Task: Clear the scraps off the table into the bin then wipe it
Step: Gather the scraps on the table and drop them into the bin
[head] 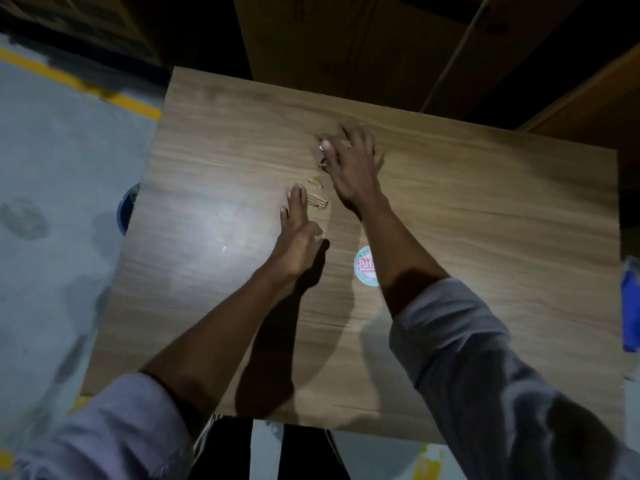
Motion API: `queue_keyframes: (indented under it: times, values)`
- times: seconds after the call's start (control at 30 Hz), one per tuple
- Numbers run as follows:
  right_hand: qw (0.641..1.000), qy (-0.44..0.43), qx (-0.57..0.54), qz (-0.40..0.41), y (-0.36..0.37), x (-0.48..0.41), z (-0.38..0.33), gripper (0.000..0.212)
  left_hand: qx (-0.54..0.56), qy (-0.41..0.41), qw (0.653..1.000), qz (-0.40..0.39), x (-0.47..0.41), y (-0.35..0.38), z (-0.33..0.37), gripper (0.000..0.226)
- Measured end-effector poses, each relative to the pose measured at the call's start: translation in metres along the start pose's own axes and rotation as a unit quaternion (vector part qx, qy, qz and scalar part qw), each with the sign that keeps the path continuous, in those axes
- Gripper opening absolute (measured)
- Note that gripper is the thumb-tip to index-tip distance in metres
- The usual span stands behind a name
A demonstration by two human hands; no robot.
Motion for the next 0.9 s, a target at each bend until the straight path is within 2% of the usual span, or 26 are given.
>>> queue_keyframes:
  times: [0.1, 0.2, 0.33, 0.5, 0.57, 0.63, 0.7, 0.83, 0.9]
  values:
    - [0.994, -0.103, -0.011, -0.042, 0.008, 0.026, -0.006, 0.042, 0.150, -0.025, 0.988, 0.036, -0.001, -0.003, 0.013, 0.100]
    - [0.982, -0.170, -0.025, -0.084, 0.016, 0.056, -0.013, 0.044, 0.234, -0.028, 0.969, 0.074, 0.001, -0.001, 0.022, 0.084]
    - [0.970, -0.208, -0.053, -0.114, 0.021, 0.093, -0.019, 0.074, 0.299, -0.031, 0.952, 0.057, -0.002, -0.003, 0.022, 0.103]
    - [0.975, -0.190, 0.033, -0.106, 0.035, 0.107, -0.024, 0.106, 0.326, -0.016, 0.943, 0.056, -0.004, -0.003, 0.010, 0.088]
    - [0.981, -0.174, 0.054, -0.061, 0.040, 0.105, -0.026, 0.089, 0.359, -0.021, 0.932, 0.055, -0.005, -0.008, 0.011, 0.090]
    - [0.985, -0.156, 0.071, 0.004, 0.044, 0.102, -0.031, 0.062, 0.363, -0.024, 0.924, 0.118, -0.002, -0.013, 0.007, 0.086]
    - [0.987, -0.126, 0.101, 0.022, 0.049, 0.102, -0.036, 0.046, 0.339, -0.023, 0.922, 0.188, 0.004, -0.020, 0.003, 0.079]
    - [0.991, 0.032, 0.092, 0.093, 0.063, 0.118, -0.061, 0.028, 0.397, -0.046, 0.883, 0.248, 0.018, -0.021, 0.002, 0.051]
    - [0.988, 0.097, 0.035, 0.112, 0.070, 0.131, -0.082, 0.026, 0.410, -0.064, 0.875, 0.248, 0.029, -0.017, 0.008, 0.032]
Point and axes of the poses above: each hand's wrist, its own x-axis away from the middle knuckle, its own y-axis out of the palm, z = x × y, the point moved 1 cm from there along -x, towards the middle knuckle, and after that the axes turned 9 degrees about -z, right-handed, at the moved point
